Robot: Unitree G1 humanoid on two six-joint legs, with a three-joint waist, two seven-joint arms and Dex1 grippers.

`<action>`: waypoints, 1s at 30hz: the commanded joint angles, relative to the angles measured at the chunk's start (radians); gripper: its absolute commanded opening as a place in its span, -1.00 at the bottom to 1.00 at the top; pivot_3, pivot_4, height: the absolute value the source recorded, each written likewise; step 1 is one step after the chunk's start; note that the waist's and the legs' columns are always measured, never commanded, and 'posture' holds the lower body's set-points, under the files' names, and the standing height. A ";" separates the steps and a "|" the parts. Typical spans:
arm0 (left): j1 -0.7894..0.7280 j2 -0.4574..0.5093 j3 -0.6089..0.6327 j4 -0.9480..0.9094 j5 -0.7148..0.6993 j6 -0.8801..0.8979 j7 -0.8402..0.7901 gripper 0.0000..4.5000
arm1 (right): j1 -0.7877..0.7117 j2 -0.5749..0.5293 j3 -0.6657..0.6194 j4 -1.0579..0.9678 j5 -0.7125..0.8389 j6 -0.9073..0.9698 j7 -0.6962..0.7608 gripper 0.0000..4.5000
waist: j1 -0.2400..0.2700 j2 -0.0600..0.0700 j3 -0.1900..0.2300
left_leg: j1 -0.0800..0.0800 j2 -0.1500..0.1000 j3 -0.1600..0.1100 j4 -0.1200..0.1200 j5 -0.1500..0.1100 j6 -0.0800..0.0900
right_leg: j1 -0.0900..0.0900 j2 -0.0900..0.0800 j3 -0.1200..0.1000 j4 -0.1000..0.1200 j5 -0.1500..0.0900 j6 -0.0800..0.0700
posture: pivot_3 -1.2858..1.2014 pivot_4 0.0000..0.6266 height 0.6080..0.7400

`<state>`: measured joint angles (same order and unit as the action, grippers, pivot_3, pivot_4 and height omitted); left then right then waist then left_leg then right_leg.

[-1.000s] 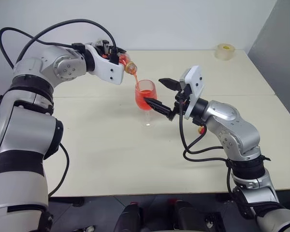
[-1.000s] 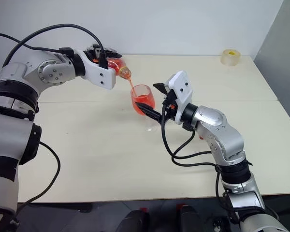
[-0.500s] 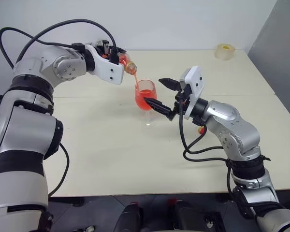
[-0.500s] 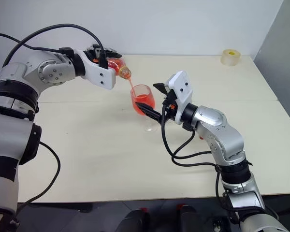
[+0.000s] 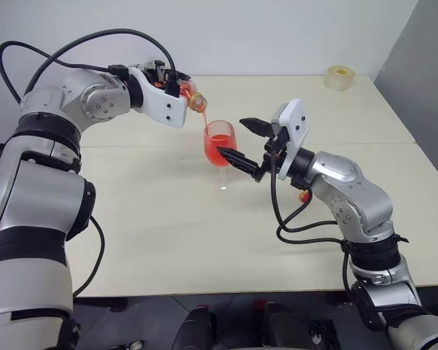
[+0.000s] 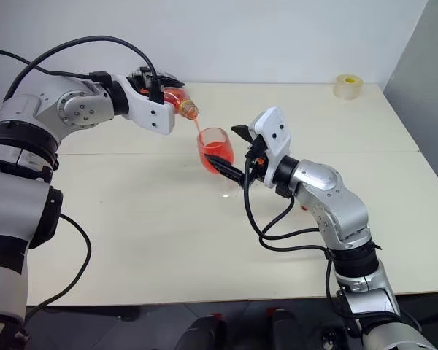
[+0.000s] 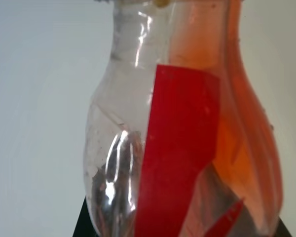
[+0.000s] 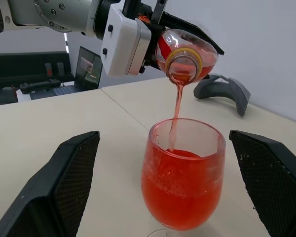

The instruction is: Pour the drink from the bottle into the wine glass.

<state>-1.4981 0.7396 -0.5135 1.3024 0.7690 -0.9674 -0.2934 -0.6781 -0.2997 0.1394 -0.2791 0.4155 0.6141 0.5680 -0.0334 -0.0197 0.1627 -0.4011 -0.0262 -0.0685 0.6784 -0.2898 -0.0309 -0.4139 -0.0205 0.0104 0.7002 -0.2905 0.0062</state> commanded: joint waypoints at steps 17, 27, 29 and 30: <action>-0.047 0.023 0.006 -0.010 -0.005 -0.003 0.020 -0.43 | -0.019 0.004 -0.018 -0.022 0.003 -0.025 0.006 1.00 | 0.000 0.000 0.000 | 0.000 0.000 0.000 0.000 0.000 0.000 | 0.000 0.000 0.000 0.000 0.000 0.000 | 0.03 -0.52 1.00; -0.047 0.023 0.006 -0.010 -0.005 -0.003 0.020 -0.43 | -0.019 0.004 -0.018 -0.022 0.003 -0.025 0.006 1.00 | 0.000 0.000 0.000 | 0.000 0.000 0.000 0.000 0.000 0.000 | 0.000 0.000 0.000 0.000 0.000 0.000 | 0.03 -0.52 1.00; -0.047 0.023 0.006 -0.010 -0.005 -0.003 0.020 -0.43 | -0.019 0.004 -0.018 -0.022 0.003 -0.025 0.006 1.00 | 0.000 0.000 0.000 | 0.000 0.000 0.000 0.000 0.000 0.000 | 0.000 0.000 0.000 0.000 0.000 0.000 | 0.03 -0.52 1.00; -0.047 0.023 0.006 -0.010 -0.005 -0.003 0.020 -0.43 | -0.019 0.004 -0.018 -0.022 0.003 -0.025 0.006 1.00 | 0.000 0.000 0.000 | 0.000 0.000 0.000 0.000 0.000 0.000 | 0.000 0.000 0.000 0.000 0.000 0.000 | 0.03 -0.52 1.00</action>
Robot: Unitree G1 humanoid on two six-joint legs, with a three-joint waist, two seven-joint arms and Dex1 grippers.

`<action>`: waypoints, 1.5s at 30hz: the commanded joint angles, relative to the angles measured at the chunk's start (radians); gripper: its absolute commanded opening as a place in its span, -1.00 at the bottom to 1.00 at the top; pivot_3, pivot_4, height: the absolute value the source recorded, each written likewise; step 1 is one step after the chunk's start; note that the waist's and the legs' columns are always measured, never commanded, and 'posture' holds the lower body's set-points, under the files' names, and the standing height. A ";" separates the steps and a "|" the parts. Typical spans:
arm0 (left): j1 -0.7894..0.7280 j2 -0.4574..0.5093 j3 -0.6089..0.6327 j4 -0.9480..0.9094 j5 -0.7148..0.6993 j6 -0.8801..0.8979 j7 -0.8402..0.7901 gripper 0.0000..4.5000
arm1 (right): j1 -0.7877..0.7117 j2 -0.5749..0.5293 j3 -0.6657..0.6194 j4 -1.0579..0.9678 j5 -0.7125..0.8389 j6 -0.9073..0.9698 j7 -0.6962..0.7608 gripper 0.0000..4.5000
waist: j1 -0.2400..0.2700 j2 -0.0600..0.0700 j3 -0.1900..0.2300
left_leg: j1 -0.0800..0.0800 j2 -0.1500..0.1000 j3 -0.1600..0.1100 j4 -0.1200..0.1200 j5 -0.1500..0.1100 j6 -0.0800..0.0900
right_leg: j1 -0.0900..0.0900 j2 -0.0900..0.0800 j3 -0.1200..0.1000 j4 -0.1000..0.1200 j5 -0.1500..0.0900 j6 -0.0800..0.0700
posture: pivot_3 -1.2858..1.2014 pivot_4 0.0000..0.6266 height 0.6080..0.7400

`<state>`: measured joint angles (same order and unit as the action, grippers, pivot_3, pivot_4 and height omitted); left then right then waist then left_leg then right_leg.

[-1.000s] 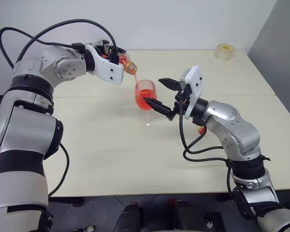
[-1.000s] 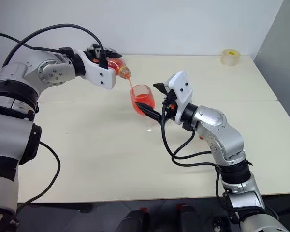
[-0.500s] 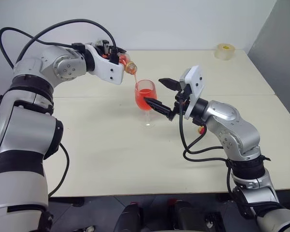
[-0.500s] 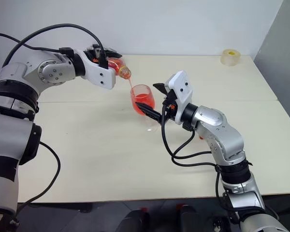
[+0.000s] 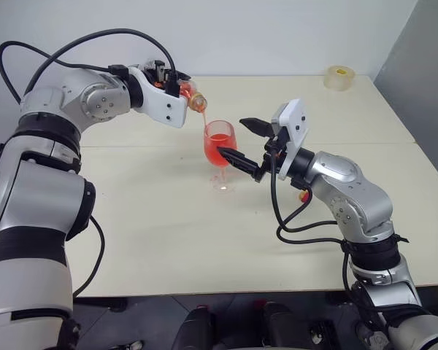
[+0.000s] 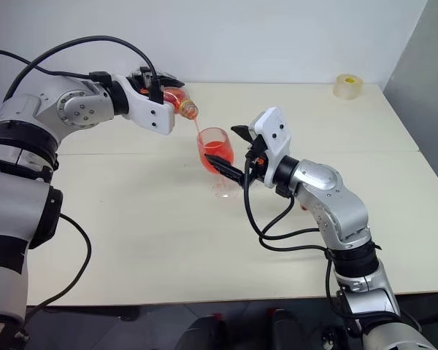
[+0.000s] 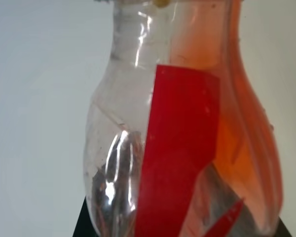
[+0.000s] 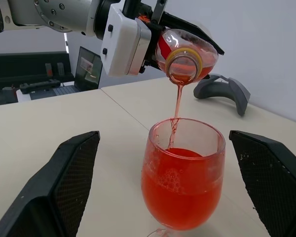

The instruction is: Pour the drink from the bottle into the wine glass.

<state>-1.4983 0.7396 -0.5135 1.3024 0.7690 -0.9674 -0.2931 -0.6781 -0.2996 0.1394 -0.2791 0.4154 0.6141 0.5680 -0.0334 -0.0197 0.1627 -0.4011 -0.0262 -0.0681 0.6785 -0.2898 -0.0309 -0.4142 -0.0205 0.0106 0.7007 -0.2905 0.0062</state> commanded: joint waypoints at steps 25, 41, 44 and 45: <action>-0.009 -0.275 0.786 -0.106 -0.885 1.076 -0.183 -0.43 | -0.017 -0.015 -0.020 -0.045 -0.010 -0.007 -0.011 1.00 | -0.038 -0.003 -0.001 | -0.015 -0.002 -0.006 0.017 0.001 0.000 | -0.011 -0.002 -0.001 0.014 -0.003 0.004 | 0.03 -0.52 1.00; 0.240 -0.254 0.716 -0.377 -0.858 1.116 -0.117 -0.43 | 0.002 -0.019 -0.032 -0.098 -0.001 0.030 -0.039 1.00 | -0.038 -0.003 -0.001 | -0.014 -0.003 -0.006 0.017 0.000 0.000 | -0.012 -0.002 0.003 0.015 -0.003 0.004 | 0.03 -0.52 1.00; 0.318 -0.267 0.715 -0.486 -0.866 1.155 -0.098 -0.43 | 0.001 -0.012 -0.036 -0.111 0.002 0.039 -0.056 1.00 | -0.036 -0.003 -0.001 | -0.014 -0.003 -0.006 0.017 0.000 0.000 | -0.012 -0.002 0.003 0.014 -0.002 0.004 | 0.03 -0.52 1.00; 0.348 -0.273 0.716 -0.532 -0.870 1.178 -0.089 -0.43 | 0.000 -0.011 -0.036 -0.116 0.003 0.041 -0.061 1.00 | -0.033 -0.003 -0.001 | -0.015 -0.003 -0.006 0.017 0.000 0.000 | -0.012 -0.002 0.003 0.014 -0.002 0.004 | 0.03 -0.52 1.00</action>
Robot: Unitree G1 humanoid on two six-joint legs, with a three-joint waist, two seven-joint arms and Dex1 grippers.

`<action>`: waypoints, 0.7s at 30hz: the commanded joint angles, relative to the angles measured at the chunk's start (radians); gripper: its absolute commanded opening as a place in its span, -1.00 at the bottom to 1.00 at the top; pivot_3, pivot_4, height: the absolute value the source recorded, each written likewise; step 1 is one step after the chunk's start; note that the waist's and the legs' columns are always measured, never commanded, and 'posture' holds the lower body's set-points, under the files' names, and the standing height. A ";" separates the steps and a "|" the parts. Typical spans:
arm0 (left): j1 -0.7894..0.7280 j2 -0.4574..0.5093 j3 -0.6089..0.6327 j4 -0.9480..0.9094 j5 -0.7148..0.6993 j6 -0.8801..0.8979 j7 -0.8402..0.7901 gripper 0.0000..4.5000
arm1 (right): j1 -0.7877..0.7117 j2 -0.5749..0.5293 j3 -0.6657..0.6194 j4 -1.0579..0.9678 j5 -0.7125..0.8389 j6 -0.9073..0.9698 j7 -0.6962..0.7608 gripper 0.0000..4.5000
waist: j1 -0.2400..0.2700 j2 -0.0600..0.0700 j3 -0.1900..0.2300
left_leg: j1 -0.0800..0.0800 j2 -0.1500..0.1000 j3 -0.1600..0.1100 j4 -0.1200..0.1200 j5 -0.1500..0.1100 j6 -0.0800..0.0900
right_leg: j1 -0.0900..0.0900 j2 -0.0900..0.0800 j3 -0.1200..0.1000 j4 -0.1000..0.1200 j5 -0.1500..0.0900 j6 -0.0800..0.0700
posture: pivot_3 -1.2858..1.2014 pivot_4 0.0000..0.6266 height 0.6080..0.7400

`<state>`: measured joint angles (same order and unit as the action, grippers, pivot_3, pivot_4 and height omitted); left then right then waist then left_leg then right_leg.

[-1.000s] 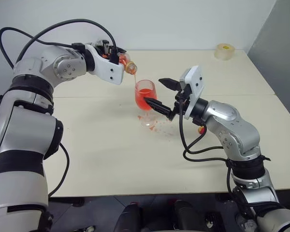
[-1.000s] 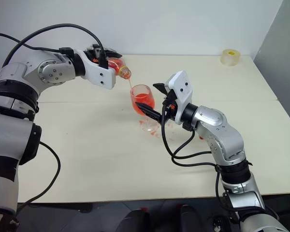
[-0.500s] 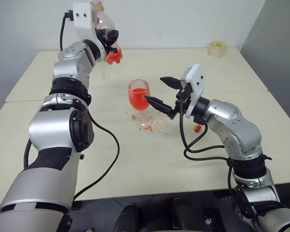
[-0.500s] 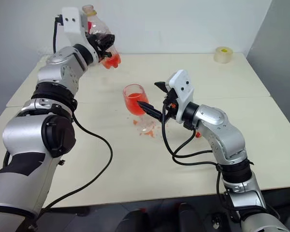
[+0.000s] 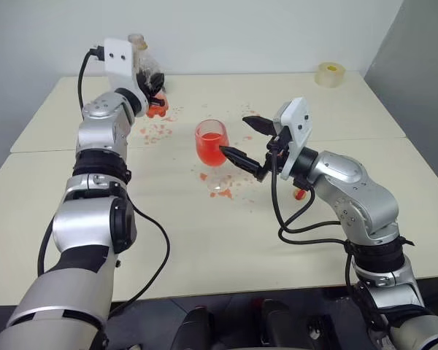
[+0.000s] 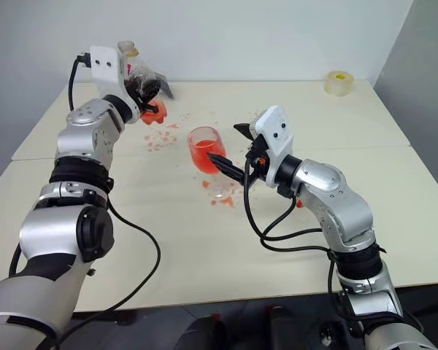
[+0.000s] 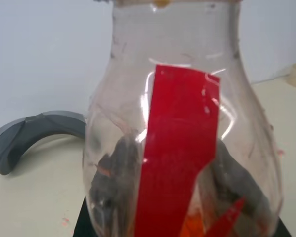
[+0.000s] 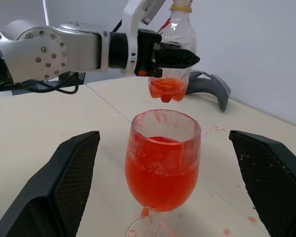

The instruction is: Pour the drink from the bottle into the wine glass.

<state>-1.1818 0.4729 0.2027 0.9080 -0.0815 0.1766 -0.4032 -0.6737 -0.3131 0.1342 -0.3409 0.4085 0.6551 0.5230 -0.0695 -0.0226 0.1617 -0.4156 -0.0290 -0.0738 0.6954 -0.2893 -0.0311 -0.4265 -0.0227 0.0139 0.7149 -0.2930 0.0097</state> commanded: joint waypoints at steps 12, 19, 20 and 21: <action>0.280 -0.087 0.025 -0.593 -0.090 0.294 0.131 -0.43 | 0.024 -0.027 -0.048 -0.133 -0.006 0.031 -0.066 1.00 | 0.015 0.000 0.000 | 0.000 -0.001 0.000 0.000 0.000 0.000 | 0.000 -0.001 0.000 0.000 0.000 0.000 | 0.03 -0.52 1.00; 0.430 -0.115 0.026 -0.841 -0.124 0.405 0.176 -0.43 | 0.155 -0.070 -0.076 -0.261 -0.041 0.071 -0.147 1.00 | 0.023 0.000 0.000 | 0.000 0.000 0.001 0.000 0.000 0.000 | 0.001 -0.001 0.001 0.000 0.000 0.000 | 0.03 -0.52 1.00; 0.450 -0.119 0.029 -0.871 -0.127 0.420 0.185 -0.43 | 0.187 -0.076 -0.086 -0.284 -0.043 0.079 -0.159 1.00 | 0.025 0.000 0.000 | 0.000 0.000 0.001 0.000 0.000 0.000 | 0.001 -0.001 0.000 0.000 0.000 0.000 | 0.03 -0.52 1.00; 0.474 -0.124 0.032 -0.903 -0.129 0.437 0.195 -0.43 | 0.218 -0.082 -0.094 -0.305 -0.045 0.085 -0.169 1.00 | 0.028 0.000 -0.001 | 0.000 0.000 0.001 0.000 0.000 0.000 | 0.001 -0.001 0.001 0.000 0.000 0.000 | 0.03 -0.52 1.00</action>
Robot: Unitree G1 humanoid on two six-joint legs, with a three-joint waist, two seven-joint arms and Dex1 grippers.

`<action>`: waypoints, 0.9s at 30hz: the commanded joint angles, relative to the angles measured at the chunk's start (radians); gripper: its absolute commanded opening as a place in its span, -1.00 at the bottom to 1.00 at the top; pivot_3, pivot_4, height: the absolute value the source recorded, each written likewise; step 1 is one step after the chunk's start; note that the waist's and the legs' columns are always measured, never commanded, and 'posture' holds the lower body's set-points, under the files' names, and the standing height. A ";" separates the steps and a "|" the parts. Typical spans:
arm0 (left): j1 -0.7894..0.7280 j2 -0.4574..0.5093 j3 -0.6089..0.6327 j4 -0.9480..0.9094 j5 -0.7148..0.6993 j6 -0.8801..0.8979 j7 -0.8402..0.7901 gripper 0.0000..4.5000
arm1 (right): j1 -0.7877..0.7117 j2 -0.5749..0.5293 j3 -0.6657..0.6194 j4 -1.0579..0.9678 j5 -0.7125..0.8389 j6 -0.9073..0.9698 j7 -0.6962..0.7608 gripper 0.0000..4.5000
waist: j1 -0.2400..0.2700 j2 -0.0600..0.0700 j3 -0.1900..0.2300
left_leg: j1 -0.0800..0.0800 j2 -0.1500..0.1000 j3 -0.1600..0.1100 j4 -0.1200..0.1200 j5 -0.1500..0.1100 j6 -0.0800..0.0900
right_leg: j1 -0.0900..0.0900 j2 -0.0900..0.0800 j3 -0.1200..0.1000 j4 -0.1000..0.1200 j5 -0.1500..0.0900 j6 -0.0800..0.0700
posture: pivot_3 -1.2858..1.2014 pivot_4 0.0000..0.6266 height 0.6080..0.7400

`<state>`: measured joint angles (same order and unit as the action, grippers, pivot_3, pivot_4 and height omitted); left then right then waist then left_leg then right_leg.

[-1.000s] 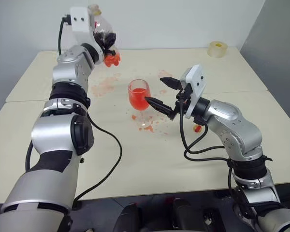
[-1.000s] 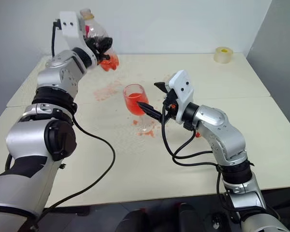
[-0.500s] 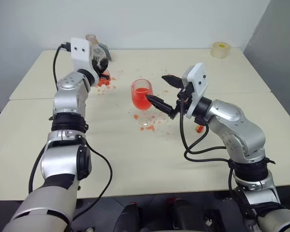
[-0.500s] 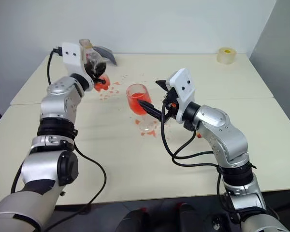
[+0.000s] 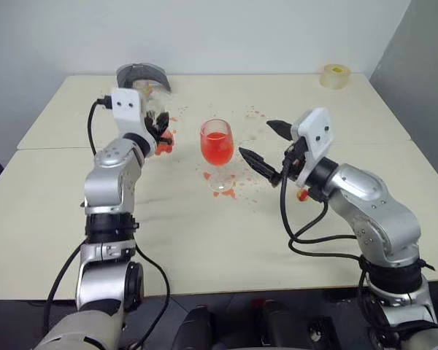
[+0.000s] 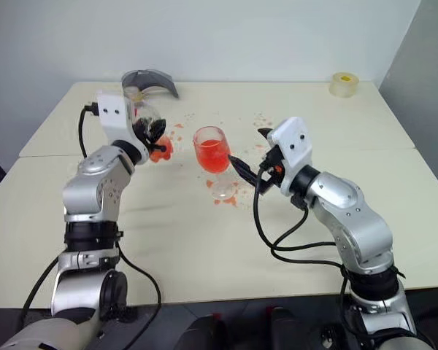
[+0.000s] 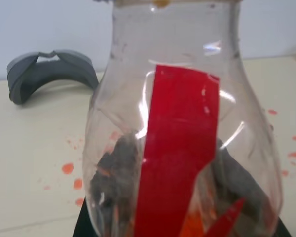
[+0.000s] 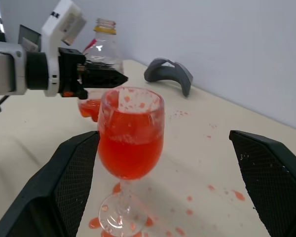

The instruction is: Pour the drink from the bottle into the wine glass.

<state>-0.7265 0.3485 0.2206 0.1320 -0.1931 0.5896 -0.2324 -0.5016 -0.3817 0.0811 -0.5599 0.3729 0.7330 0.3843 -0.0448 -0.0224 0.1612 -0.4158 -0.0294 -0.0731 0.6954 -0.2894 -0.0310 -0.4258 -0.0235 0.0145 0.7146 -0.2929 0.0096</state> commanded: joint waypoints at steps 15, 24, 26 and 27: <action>0.327 -0.096 -0.022 -0.433 0.010 0.077 0.153 -0.43 | 0.411 0.010 -0.090 -0.265 -0.018 -0.077 -0.091 1.00 | 0.017 0.000 -0.001 | 0.003 0.000 0.001 0.000 -0.002 0.003 | 0.005 0.000 0.001 -0.002 0.000 0.000 | 0.03 -0.52 1.00; 0.372 -0.081 0.004 -0.388 0.037 -0.001 0.171 -0.43 | 0.473 -0.019 -0.135 -0.333 0.130 -0.099 0.011 1.00 | 0.018 -0.001 -0.001 | 0.005 0.000 0.001 -0.001 -0.002 0.004 | 0.007 0.000 0.000 -0.002 0.000 0.000 | 0.03 -0.52 1.00; 0.356 -0.057 0.005 -0.333 0.061 -0.055 0.172 -0.43 | 0.484 -0.058 -0.139 -0.333 0.176 -0.115 0.083 1.00 | 0.019 -0.001 -0.001 | 0.006 0.000 0.001 -0.001 -0.003 0.004 | 0.007 0.000 0.000 -0.003 0.000 0.000 | 0.03 -0.52 1.00; 0.348 -0.045 0.004 -0.307 0.071 -0.083 0.171 -0.43 | 0.486 -0.075 -0.140 -0.330 0.195 -0.119 0.108 1.00 | 0.019 -0.001 -0.001 | 0.006 0.000 0.001 -0.001 -0.003 0.004 | 0.008 0.000 0.000 -0.003 0.000 0.000 | 0.03 -0.52 1.00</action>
<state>-0.3546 0.2823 0.2094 -0.1842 -0.1476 0.5721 -0.0677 -0.0133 -0.4402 -0.0357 -0.8455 0.5197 0.6473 0.4407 -0.0261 -0.0229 0.1604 -0.4083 -0.0292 -0.0719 0.6935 -0.2922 -0.0266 -0.4167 -0.0230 0.0145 0.7114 -0.2930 0.0097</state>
